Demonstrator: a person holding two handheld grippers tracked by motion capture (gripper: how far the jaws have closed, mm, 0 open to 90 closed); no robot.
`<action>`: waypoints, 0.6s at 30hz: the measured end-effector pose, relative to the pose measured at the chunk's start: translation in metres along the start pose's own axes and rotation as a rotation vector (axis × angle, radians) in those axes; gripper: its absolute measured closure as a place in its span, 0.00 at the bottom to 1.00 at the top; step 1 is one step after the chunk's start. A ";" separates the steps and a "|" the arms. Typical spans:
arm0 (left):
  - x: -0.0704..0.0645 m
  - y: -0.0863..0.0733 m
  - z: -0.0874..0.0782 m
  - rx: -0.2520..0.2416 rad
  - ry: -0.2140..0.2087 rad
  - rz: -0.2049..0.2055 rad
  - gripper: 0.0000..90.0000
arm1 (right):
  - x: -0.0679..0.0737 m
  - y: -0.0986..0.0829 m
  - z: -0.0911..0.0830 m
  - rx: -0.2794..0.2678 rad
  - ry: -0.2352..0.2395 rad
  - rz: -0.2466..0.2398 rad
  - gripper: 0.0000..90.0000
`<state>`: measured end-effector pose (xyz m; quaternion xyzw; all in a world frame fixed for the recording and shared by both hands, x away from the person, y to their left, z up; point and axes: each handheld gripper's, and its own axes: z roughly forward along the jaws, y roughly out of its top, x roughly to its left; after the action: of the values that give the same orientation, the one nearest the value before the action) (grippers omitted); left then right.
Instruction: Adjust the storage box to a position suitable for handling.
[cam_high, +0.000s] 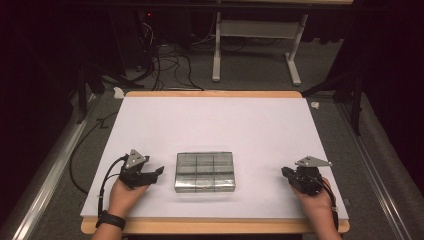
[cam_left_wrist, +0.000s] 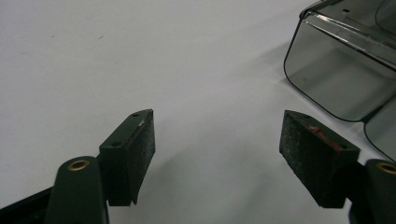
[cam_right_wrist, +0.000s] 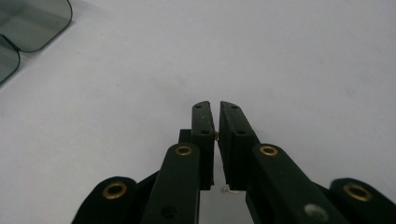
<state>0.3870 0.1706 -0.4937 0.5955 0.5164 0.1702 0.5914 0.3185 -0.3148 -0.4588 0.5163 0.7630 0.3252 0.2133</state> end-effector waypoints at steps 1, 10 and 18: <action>0.000 0.000 0.000 0.000 0.000 0.001 0.31 | -0.002 -0.006 -0.003 0.002 -0.008 0.002 0.95; 0.000 0.000 0.000 -0.001 0.001 -0.003 0.31 | -0.008 -0.028 -0.014 0.008 -0.021 0.036 0.95; 0.000 0.000 0.000 -0.002 0.002 -0.003 0.31 | -0.009 -0.031 -0.014 -0.001 -0.020 0.046 0.90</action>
<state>0.3873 0.1705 -0.4937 0.5941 0.5177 0.1702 0.5917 0.2927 -0.3349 -0.4716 0.5366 0.7486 0.3255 0.2136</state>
